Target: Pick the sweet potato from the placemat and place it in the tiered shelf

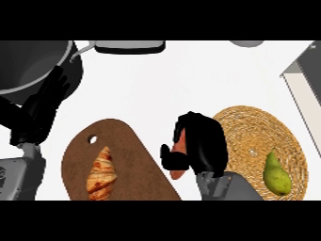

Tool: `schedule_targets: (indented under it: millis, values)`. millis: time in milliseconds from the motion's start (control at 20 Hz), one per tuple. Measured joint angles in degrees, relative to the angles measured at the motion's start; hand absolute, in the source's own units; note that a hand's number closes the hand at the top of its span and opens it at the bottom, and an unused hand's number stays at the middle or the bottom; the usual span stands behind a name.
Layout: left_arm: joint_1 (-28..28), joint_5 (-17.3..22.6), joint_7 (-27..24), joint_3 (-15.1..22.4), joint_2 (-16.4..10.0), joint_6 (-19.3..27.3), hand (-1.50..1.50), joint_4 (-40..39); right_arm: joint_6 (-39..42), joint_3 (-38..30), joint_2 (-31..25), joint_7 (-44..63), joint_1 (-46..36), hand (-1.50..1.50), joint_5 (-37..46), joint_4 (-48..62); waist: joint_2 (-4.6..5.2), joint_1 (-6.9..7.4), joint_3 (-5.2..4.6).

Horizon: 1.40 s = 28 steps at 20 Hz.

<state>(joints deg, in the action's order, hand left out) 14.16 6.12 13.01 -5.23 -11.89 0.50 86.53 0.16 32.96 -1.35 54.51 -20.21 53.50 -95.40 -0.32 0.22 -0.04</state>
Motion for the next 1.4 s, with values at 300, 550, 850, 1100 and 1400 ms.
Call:
schedule_targets:
  millis: [300, 550, 850, 1100, 1400]
  values:
    - [0.0, -0.2, -0.2, -0.2, 0.1, 0.1, 0.0, -0.5, -2.9, -0.7, 0.8, 5.6, -6.1, 1.5, 6.5, -11.4, -0.11, -0.49, -0.01]
    - [0.4, 0.2, 0.4, -0.7, -0.4, -0.4, 0.0, -0.3, 0.0, -5.1, 0.9, 8.9, -11.5, 1.5, 10.4, -18.2, -0.07, -0.55, -0.02]
    - [-0.7, 0.1, 0.5, -1.0, -0.7, -0.5, 0.0, 0.5, 7.2, -14.4, -1.5, 9.0, -15.2, 1.5, 12.2, -24.1, -0.08, -0.78, -0.02]
    - [-1.5, 0.4, -0.2, -1.1, -0.7, -1.1, 0.0, 0.9, 12.5, -25.1, -5.1, 7.3, -17.6, 1.5, 9.2, -26.0, -0.01, -0.86, -0.02]
    - [-0.7, 0.0, 0.3, -1.2, -0.4, -0.5, 0.0, 0.6, 18.1, -36.4, -9.9, 5.3, -17.4, 1.5, 4.7, -28.2, 0.0, -1.15, 0.01]
